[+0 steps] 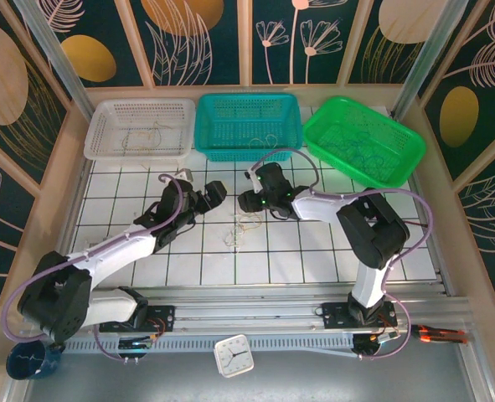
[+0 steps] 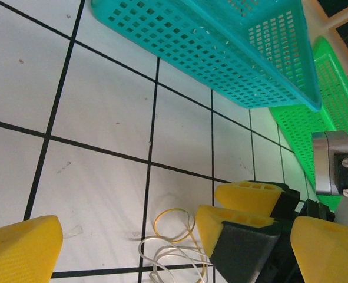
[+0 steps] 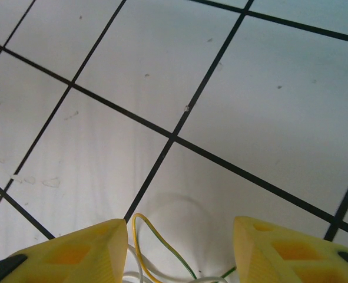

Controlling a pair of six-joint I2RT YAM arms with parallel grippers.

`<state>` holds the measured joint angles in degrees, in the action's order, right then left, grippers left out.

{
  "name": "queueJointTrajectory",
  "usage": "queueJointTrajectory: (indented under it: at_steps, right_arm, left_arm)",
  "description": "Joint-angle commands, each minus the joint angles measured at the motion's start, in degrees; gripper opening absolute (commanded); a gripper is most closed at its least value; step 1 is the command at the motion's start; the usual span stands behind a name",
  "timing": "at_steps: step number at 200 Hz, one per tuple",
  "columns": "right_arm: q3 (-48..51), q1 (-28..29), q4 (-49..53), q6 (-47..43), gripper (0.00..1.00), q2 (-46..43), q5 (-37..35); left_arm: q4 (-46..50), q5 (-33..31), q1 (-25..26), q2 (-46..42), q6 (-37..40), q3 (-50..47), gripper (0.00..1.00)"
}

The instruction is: Untangle the cables

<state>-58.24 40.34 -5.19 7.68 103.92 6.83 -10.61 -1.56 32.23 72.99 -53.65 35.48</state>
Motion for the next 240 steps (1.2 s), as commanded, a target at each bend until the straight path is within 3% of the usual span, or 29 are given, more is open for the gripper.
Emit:
queueJointTrajectory:
  at_steps: [1, 106, 137, 183, 240]
  right_arm:
    - [-2.0, 0.5, 3.2, -4.7, 0.51, 1.4, -1.3]
    - [-7.9, 1.1, 5.6, -7.8, 0.44, 8.6, -3.7]
    - [-10.2, 1.1, 6.0, -7.8, 0.32, 11.1, -3.0]
    - [-9.2, 0.6, 5.6, -7.0, 0.00, 9.6, -2.2]
    - [0.4, -5.6, -3.9, 3.5, 0.00, -1.2, 2.8]
  left_arm:
    - [2.9, 2.0, -0.4, 1.6, -1.1, 2.7, 0.99]
    - [0.3, 2.7, -0.4, 0.9, -2.2, 1.9, 0.99]
    - [0.0, 2.6, -0.4, 0.4, -2.4, 1.5, 0.99]
    - [-1.8, 3.0, -0.4, 0.3, -1.9, 0.6, 0.99]
    - [-4.5, 3.2, -0.4, 0.1, 1.2, -1.2, 0.99]
